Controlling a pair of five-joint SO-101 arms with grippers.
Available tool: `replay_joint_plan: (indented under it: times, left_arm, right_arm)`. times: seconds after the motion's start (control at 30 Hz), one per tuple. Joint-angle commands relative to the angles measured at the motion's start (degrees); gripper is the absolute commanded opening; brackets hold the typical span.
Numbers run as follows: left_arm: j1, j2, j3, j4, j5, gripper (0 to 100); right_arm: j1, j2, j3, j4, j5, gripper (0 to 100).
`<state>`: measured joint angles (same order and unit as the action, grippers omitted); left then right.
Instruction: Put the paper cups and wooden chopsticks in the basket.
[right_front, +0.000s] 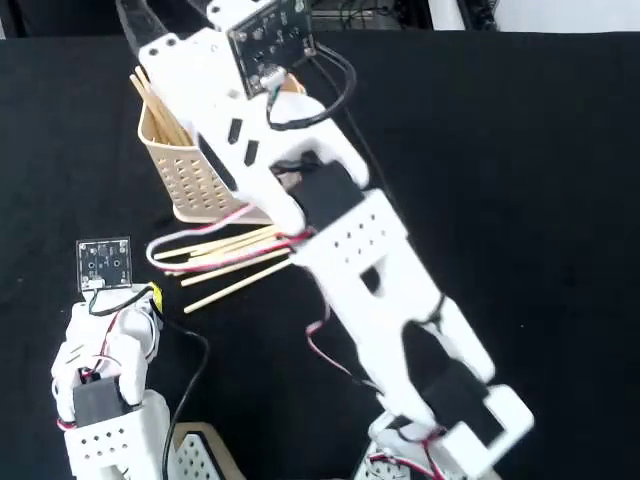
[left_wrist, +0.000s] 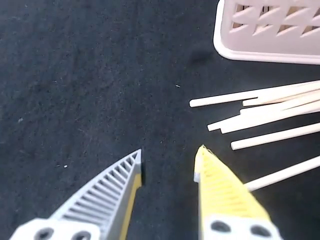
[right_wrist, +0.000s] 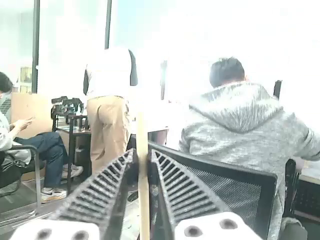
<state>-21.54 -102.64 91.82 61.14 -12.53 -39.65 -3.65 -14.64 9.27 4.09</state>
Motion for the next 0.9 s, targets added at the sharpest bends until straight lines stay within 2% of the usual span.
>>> replay_joint_plan:
  times: [0.0,0.17,0.7,0.87]
  left_arm:
    - [-0.31,0.18,-0.48,-1.05,0.09,17]
    - [-0.31,0.18,-0.48,-1.05,0.09,17]
    - [-0.31,0.18,-0.48,-1.05,0.09,17]
    - [-0.31,0.18,-0.48,-1.05,0.0,17]
  right_arm:
    - [0.62,4.0,-6.11,-2.55,2.46,1.1]
    - [2.9,7.96,-4.79,-2.55,3.25,1.1]
    - [3.34,4.53,10.95,-2.29,3.43,1.7]
    - [4.22,4.53,10.68,-1.05,3.43,13.6]
